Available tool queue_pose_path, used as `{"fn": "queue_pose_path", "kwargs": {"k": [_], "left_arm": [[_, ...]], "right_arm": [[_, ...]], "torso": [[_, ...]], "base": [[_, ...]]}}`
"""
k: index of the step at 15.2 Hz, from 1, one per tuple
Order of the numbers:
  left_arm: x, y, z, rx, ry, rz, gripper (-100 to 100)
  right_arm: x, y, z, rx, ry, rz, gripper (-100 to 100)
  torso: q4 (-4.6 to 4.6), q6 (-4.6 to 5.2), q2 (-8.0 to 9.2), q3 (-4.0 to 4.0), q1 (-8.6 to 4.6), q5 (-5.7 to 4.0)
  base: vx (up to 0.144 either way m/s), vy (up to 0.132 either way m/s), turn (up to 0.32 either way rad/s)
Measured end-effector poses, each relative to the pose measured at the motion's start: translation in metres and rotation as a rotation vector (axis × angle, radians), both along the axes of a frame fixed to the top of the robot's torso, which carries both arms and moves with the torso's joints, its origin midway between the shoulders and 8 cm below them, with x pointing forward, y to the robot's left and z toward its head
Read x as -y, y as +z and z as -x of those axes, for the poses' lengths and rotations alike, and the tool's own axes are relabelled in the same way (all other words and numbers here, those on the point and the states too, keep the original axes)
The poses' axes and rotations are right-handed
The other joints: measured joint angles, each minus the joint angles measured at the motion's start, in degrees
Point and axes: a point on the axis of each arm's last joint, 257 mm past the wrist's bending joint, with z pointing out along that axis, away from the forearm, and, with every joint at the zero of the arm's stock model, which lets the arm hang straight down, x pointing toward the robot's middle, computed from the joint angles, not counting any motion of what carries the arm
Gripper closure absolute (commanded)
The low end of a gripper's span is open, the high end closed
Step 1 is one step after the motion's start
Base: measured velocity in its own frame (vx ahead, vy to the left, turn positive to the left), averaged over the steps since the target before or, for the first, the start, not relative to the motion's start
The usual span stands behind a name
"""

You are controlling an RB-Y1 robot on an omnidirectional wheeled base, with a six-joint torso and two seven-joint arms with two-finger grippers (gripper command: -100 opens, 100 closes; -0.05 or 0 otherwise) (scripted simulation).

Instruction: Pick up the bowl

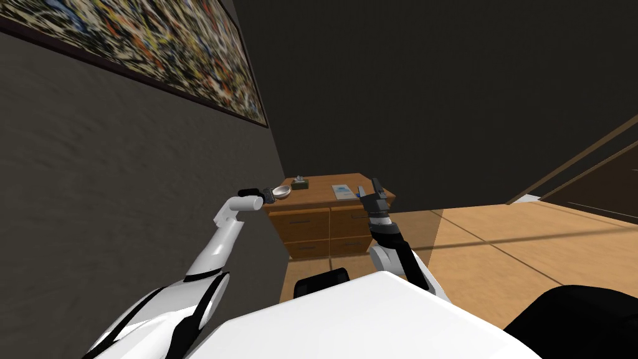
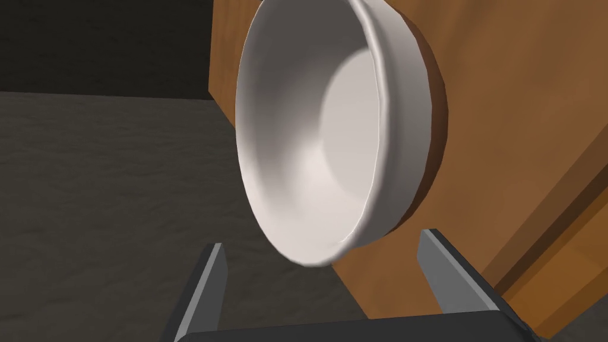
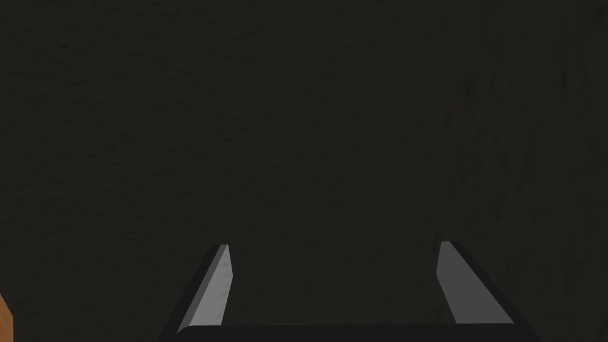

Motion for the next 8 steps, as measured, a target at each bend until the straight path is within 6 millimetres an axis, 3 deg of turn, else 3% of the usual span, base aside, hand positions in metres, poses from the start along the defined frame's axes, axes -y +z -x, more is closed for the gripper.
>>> {"fn": "queue_pose_path", "kwargs": {"k": [8], "left_arm": [[0.0005,-0.0051,0.0017,-0.133,0.037,0.061,-100]], "right_arm": [[0.0,0.0,0.0,0.0,0.0,0.0,0]], "torso": [[-0.01,0.0,-0.04,-0.02,0.0,0.0]], "base": [[0.012,-0.017,0.008]]}}
